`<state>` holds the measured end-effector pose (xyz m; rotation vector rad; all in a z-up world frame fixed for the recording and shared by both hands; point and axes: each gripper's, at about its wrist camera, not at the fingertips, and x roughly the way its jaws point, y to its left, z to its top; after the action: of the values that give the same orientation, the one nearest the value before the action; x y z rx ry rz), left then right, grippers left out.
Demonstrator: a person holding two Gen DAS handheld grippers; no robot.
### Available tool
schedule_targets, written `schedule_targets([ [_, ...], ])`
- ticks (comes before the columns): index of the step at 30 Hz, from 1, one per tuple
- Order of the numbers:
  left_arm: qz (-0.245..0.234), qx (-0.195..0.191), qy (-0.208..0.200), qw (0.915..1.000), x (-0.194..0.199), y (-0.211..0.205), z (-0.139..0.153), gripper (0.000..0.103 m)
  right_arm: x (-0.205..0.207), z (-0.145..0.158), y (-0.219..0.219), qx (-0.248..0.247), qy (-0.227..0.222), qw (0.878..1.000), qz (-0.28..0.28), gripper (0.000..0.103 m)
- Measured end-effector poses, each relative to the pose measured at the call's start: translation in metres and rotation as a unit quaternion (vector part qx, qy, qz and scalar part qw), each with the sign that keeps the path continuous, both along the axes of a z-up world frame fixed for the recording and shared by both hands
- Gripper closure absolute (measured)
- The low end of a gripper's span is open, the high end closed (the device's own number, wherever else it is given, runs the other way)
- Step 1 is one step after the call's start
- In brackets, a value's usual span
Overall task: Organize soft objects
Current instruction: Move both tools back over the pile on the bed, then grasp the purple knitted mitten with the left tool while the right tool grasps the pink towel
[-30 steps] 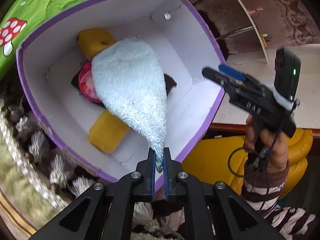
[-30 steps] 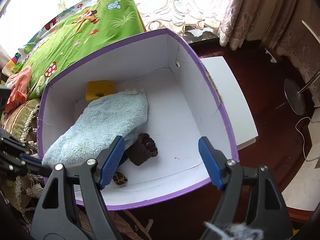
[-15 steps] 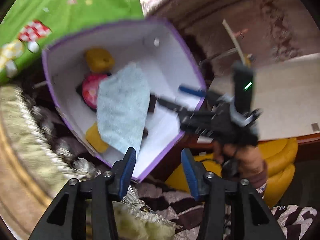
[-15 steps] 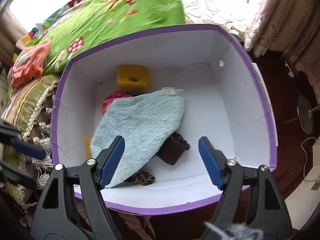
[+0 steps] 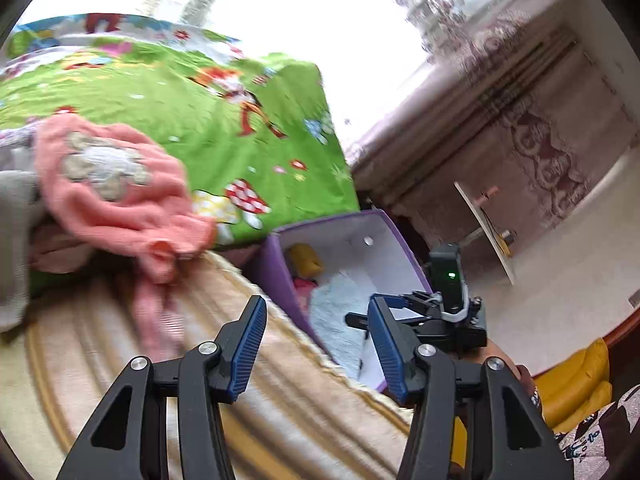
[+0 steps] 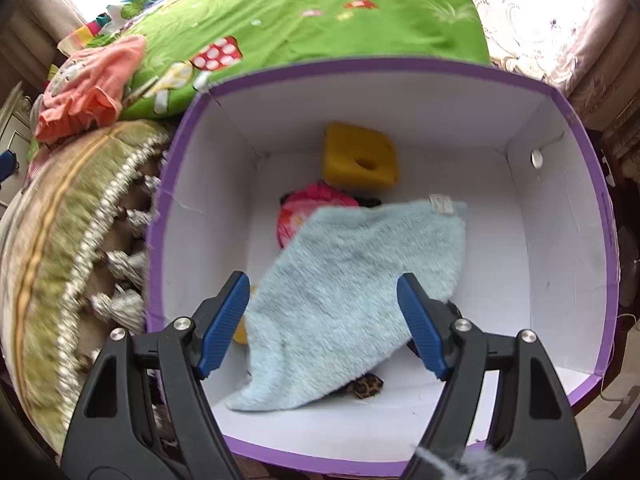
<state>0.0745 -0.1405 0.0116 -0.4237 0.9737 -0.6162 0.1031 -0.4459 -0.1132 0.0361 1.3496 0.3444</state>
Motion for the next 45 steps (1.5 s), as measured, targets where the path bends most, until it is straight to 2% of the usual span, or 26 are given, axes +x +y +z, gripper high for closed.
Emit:
schedule_targets([
  [5,0.069,-0.026,0.01,0.9973,0.001,0.061,0.0,0.049,0.014,0.02,0.023,0.018,-0.025,1.0,0.006,0.024],
  [9,0.132,-0.049,0.008,0.99,0.002,0.109,0.0,0.049,0.029,0.041,0.048,0.04,-0.049,0.998,0.023,0.024],
  [18,0.255,-0.114,0.053,0.9588,0.017,0.201,-0.025,0.049,0.064,0.082,0.123,0.092,-0.081,0.989,0.083,0.024],
  [23,0.293,-0.16,0.1,0.9371,0.029,0.229,-0.045,0.049,0.073,0.093,0.168,0.102,-0.089,0.983,0.123,0.024],
  [26,0.309,-0.164,0.097,0.9316,0.034,0.241,-0.043,0.049,0.077,0.097,0.187,0.105,-0.093,0.98,0.141,0.023],
  [29,0.318,-0.156,0.081,0.9318,0.044,0.253,-0.036,0.049,0.079,0.1,0.202,0.111,-0.092,0.978,0.153,0.021],
  [32,0.318,-0.144,0.084,0.9334,0.065,0.263,-0.038,0.047,0.078,0.1,0.221,0.107,-0.093,0.975,0.173,0.02],
  [33,0.32,-0.139,0.089,0.9331,0.073,0.267,-0.041,0.044,0.077,0.1,0.228,0.103,-0.093,0.974,0.181,0.02],
  [37,0.327,-0.124,0.12,0.9292,0.101,0.277,-0.053,0.042,0.067,0.1,0.248,0.086,-0.104,0.967,0.216,0.02],
  [40,0.313,-0.104,0.134,0.9345,0.116,0.272,-0.058,0.041,0.062,0.095,0.262,0.055,-0.116,0.963,0.238,0.019],
  [45,0.29,-0.079,0.156,0.9409,0.13,0.257,-0.072,0.044,0.064,0.087,0.274,0.038,-0.128,0.961,0.243,0.019],
])
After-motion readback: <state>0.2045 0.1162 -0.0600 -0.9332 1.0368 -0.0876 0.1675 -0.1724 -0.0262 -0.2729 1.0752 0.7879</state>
